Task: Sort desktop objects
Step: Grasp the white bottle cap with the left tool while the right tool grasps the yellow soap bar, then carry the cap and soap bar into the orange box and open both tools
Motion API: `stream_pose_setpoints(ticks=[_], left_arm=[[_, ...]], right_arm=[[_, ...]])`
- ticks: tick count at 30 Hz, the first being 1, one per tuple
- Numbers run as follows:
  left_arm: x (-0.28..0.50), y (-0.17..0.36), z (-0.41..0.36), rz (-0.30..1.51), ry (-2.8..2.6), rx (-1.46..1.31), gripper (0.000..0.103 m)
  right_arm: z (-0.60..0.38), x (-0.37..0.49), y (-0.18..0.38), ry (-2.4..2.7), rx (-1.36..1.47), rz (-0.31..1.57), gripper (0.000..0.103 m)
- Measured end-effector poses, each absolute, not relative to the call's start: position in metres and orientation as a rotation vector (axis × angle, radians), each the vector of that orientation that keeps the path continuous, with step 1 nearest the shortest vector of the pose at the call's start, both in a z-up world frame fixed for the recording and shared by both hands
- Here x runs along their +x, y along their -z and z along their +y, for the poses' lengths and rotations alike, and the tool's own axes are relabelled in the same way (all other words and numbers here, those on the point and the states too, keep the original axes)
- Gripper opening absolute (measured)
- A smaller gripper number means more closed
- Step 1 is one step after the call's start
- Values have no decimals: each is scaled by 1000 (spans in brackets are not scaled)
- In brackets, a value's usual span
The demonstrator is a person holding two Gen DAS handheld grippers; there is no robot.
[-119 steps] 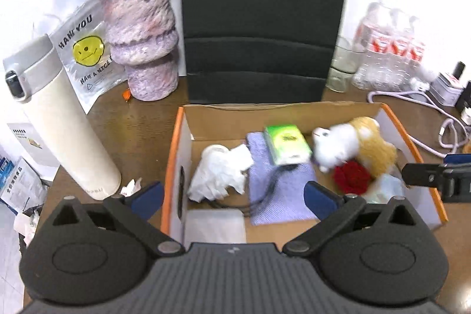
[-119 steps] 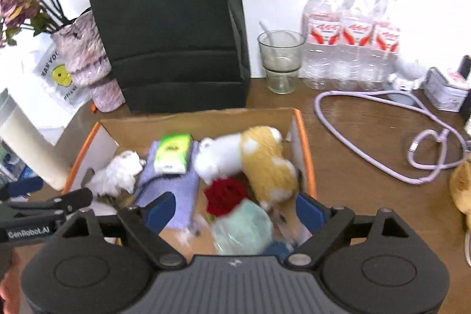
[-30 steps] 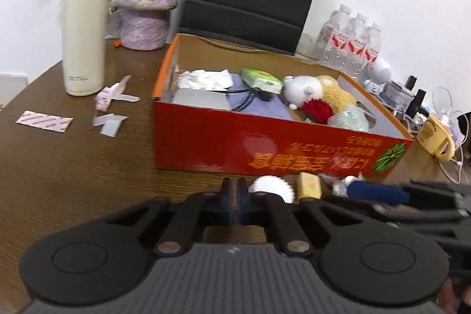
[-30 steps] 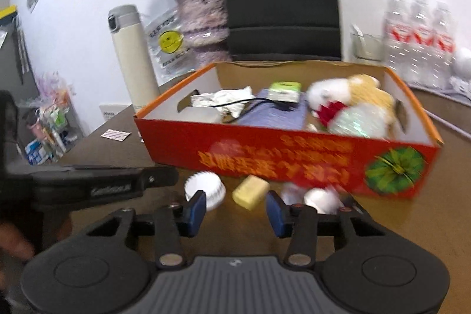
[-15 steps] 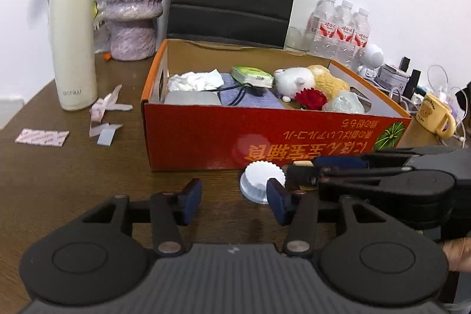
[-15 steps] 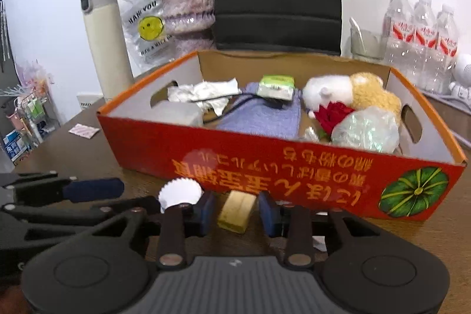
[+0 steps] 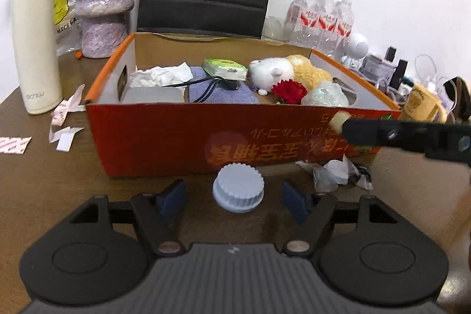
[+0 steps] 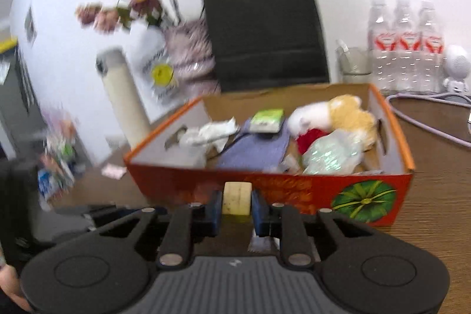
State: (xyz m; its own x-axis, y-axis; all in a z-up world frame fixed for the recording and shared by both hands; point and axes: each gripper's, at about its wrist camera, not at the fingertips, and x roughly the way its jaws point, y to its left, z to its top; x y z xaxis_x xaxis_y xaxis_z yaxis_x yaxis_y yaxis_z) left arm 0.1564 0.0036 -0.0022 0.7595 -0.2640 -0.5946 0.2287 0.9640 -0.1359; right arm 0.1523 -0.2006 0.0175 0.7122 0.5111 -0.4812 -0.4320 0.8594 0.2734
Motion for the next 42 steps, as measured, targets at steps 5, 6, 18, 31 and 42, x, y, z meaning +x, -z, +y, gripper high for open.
stream_pose_setpoints(ticks=[5, 6, 18, 31, 42], left_arm=[[162, 4, -4, 652, 255, -53, 54], [162, 4, -4, 649, 240, -47, 39], [116, -8, 4, 644, 170, -77, 39], [-30, -48, -7, 480, 66, -74, 39], [-110, -50, -31, 361, 52, -54, 39]], right_arm=[[-205, 154, -15, -520, 180, 568, 20], [-204, 153, -14, -523, 176, 569, 20], [-196, 117, -16, -502, 140, 551, 20], [-216, -9, -17, -405, 74, 591, 19], [-212, -91, -36, -402, 72, 345, 19]])
